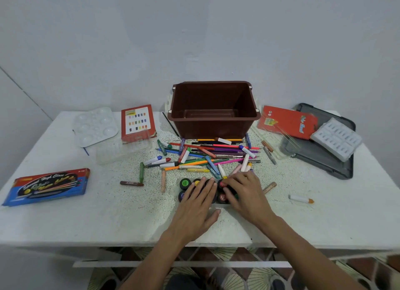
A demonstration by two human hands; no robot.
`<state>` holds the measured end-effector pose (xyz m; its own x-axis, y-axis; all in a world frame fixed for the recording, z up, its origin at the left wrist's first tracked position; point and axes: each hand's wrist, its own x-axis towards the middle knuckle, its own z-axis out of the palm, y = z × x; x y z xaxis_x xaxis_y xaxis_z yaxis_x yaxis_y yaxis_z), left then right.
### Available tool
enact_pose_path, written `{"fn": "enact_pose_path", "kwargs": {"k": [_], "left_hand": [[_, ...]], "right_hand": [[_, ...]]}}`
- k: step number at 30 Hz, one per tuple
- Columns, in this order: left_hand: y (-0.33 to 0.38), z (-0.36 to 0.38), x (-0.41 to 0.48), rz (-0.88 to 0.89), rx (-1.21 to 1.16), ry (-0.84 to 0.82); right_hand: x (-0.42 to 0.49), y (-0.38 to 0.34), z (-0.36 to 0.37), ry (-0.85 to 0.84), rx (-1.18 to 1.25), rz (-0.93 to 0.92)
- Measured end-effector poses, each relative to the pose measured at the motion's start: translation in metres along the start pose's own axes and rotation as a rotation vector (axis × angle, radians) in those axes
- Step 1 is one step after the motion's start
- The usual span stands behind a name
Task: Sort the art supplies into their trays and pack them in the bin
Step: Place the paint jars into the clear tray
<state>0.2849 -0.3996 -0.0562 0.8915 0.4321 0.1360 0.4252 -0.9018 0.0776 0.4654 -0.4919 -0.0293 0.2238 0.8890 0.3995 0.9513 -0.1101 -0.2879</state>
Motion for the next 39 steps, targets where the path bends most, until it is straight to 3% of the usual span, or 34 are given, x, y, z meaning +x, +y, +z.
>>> {"fn": "enact_pose_path", "kwargs": {"k": [5, 12, 24, 39], "left_hand": [[-0.001, 0.004, 0.000, 0.001, 0.014, 0.001], [-0.002, 0.005, -0.001, 0.017, -0.004, 0.024], [-0.001, 0.004, 0.000, 0.006, -0.013, 0.025], [0.016, 0.006, 0.012, 0.060, 0.021, -0.016]], "right_hand": [[0.014, 0.005, -0.001, -0.140, -0.018, -0.016], [0.018, 0.003, 0.001, -0.159, 0.076, 0.047], [-0.005, 0.017, 0.000, -0.041, 0.099, 0.024], [-0.005, 0.024, -0.006, -0.029, 0.066, 0.072]]}}
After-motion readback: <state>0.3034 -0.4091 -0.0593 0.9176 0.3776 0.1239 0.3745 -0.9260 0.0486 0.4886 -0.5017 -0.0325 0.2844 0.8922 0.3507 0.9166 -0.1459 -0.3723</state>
